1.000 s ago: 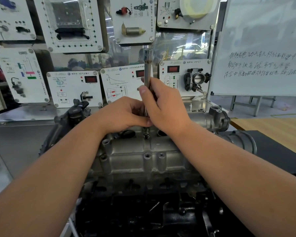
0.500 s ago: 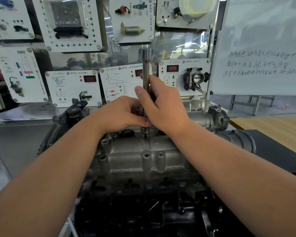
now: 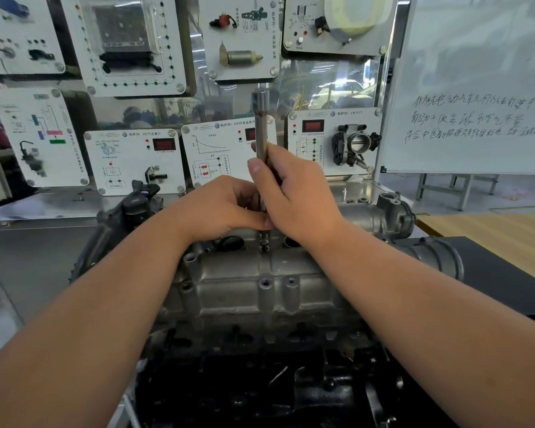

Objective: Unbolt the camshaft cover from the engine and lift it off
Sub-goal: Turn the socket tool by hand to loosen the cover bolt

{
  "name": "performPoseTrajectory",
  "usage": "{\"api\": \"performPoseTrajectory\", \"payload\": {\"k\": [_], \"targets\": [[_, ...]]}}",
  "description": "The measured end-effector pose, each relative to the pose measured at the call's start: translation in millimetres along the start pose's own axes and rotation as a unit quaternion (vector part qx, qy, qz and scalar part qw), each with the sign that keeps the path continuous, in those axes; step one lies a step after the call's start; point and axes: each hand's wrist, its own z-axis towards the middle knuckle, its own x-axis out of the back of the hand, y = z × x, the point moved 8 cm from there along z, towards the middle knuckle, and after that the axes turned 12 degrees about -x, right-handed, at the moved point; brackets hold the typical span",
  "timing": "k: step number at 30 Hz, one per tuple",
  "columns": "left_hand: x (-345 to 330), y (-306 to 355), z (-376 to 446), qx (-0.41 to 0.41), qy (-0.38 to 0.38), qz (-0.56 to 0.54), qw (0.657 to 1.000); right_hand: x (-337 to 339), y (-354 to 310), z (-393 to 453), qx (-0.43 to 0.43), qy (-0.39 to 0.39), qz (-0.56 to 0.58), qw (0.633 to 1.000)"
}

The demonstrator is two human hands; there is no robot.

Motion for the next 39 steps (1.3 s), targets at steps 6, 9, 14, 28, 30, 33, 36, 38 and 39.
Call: {"api": "performPoseTrajectory", "payload": {"k": [6,9,14,28,30,33,36,38,39], "targets": [[-1.5,2.9,0.7,0.006,-0.007,0.012,1.0,-0.4,-1.1,-0.1,-0.006,0.005,0.0,1.0],[-4.0,3.5,-0.2,0.006,-0.021,0.0,1.0,-2.8,0.1,-0.4,-0.009,-0.002,0.011,1.0],[-4.0,2.6,-1.0,0.0,-0.03,0.0,1.0,-4.8,2.4,-0.1,-0.011,-0.015,0.011,1.0],[-5.9,4.2,-1.2,0.009,-0.035,-0.011,0.999,-3.3,-0.6,-0.4,0.003,-0.011,-0.007,1.0],[-3.9,2.7,-1.5,0.007,-0.03,-0.007,0.999,-2.6,-1.6,-0.2,0.014,-0.009,-0.009,1.0],[-1.7,4.3,-1.9,0.011,-0.019,-0.001,1.0,-1.7,-2.0,-0.9,0.017,-0.005,-0.009,1.0],[-2.7,5.0,-1.5,0.008,-0.015,0.007,1.0,0.0,-2.3,-0.5,0.015,0.009,-0.014,1.0],[-1.3,1.2,-0.6,0.015,-0.007,0.013,1.0,0.3,-4.1,-0.9,0.024,0.013,-0.018,0.999],[-0.7,-0.3,-0.5,0.019,-0.003,0.014,1.0,0.6,-3.1,-0.3,0.021,0.015,-0.014,1.0]]}}
